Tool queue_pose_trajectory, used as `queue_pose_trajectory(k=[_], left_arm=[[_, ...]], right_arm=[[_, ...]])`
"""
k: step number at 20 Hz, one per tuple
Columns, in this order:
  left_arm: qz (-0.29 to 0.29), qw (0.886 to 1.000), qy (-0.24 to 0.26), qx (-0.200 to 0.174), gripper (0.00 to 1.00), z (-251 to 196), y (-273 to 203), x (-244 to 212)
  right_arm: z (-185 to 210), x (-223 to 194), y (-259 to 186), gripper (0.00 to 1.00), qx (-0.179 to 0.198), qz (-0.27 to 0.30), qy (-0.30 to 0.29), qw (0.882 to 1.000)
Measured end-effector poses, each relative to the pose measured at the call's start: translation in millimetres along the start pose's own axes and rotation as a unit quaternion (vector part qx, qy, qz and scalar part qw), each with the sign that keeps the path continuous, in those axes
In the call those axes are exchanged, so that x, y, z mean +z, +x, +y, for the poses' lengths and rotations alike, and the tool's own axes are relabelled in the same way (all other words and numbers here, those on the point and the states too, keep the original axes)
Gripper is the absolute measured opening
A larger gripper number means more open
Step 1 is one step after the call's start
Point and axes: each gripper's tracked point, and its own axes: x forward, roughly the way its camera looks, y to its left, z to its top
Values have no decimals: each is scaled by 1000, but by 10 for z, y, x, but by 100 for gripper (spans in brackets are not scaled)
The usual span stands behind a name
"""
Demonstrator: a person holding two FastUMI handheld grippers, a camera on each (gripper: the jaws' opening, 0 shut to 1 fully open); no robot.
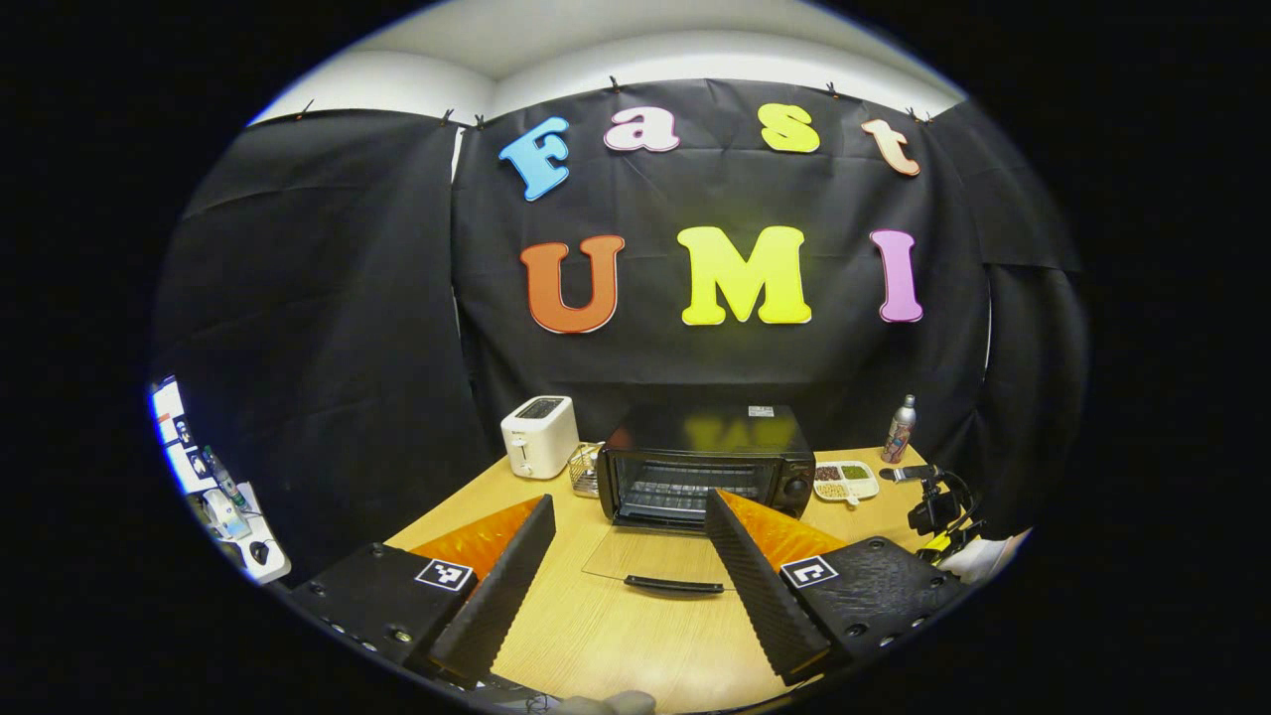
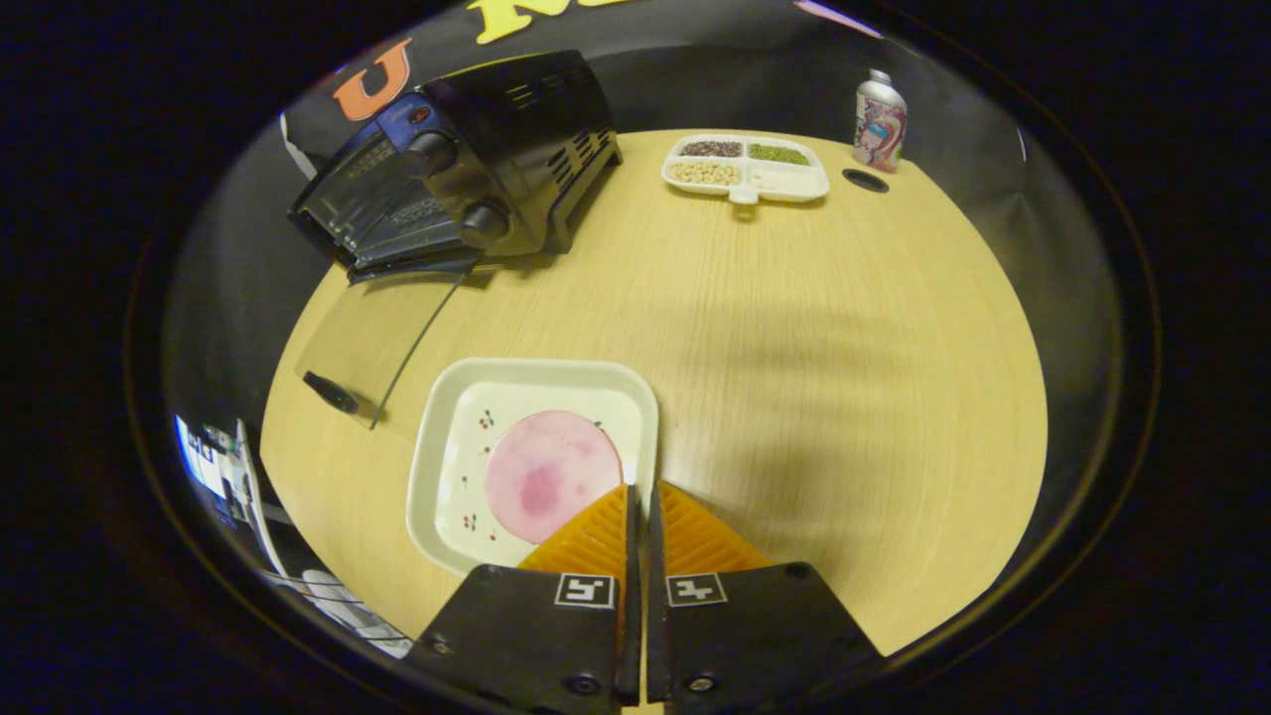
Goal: Open the electric oven with the left hand, put the food in, and close the electric oven.
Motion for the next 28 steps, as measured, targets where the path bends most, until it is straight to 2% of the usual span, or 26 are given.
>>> queue_pose_trajectory(k=[3,4,8,12,13,14,19,24,27,28], left_arm=[[-1,1000,-2,3,97,13,-13,-8],[-1,1000,-2,2,97,13,-16,6],[-2,1000,-5,-14,96,11,123,23],[-5,999,-5,-48,97,17,272,36],[-2,998,-5,-56,97,39,305,22],[-1,998,-5,-63,97,58,329,23],[-4,997,-3,-78,97,253,438,71],[-10,996,18,-82,96,419,551,136],[-11,994,40,-97,96,412,643,126],[-12,994,45,-103,97,422,672,130]], right_arm=[[28,-29,-5,4,56,9,63,996],[33,-49,-23,1,70,11,81,994],[68,-42,-152,4,105,-13,127,986],[75,-8,-287,4,109,-39,154,981],[93,0,-326,7,109,-47,168,979],[130,14,-383,4,115,-58,186,974],[300,183,-681,4,115,-123,251,953],[825,506,-997,1,131,-207,312,918],[1200,667,-982,4,128,-250,332,900],[1317,708,-916,0,126,-257,347,893]])
